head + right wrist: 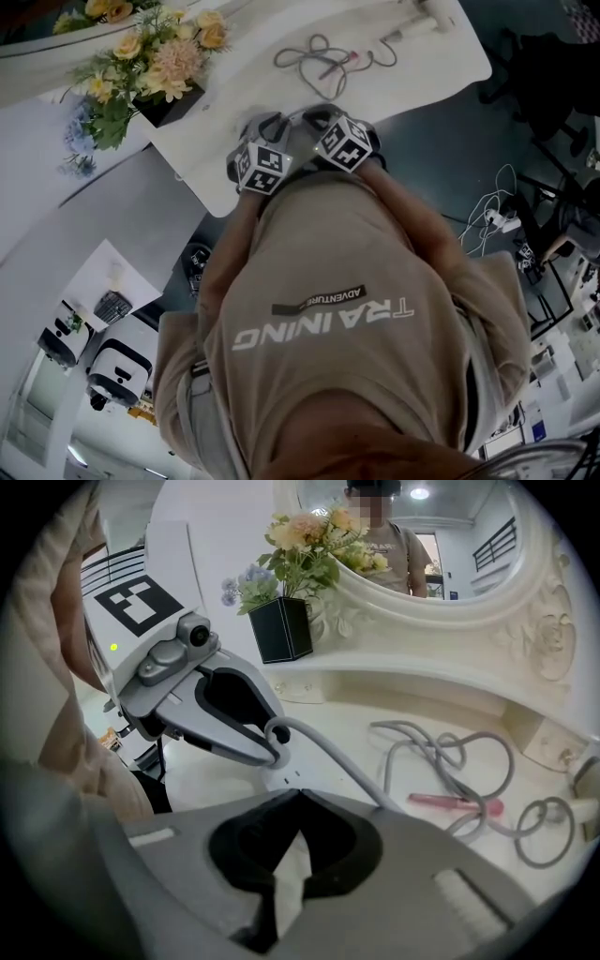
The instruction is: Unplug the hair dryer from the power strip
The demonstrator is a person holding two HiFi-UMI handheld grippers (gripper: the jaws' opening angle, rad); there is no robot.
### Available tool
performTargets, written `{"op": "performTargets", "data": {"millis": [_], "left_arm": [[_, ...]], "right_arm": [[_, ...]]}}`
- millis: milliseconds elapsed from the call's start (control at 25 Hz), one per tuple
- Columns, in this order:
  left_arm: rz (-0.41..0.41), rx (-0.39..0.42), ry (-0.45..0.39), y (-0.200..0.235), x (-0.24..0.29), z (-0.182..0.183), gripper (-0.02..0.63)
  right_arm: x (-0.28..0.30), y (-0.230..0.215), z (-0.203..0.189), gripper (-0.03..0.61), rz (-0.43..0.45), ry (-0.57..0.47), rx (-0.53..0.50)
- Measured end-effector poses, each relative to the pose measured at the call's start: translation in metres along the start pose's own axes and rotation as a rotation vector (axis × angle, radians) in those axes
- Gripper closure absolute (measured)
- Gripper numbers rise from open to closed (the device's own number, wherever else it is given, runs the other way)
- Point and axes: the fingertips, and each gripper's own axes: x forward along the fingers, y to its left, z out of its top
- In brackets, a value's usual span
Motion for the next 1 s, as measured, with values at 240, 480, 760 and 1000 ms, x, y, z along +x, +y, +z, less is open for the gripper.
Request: {"op": "performTargets", "data": {"millis": [240,480,760,1000], "left_arm": [[-0.025,0.061,0.023,-0.001,0.002,0.005,0.537],[-0.032,0.088,0.001,-0.002,-0.002,0.005,0.551],[-0.027,0.056,-0.063,0.0,-0.016,0.015,0.555],[-0.037,0.053,-0.098,0.001,-0.03,0.027,0.554]], "right_arm": [[0.0,-0.002,0.0,0.575,0.002,-0.004,0.002],[0.0,0.001,0.001,0.575,-0.004,0.006,-0.007],[0.0,0.002,0.001,0.575,-0.022,0.016,-0.012],[0.0,0.003,0.001,0.575,-0.038,0.024,-0.011]]}}
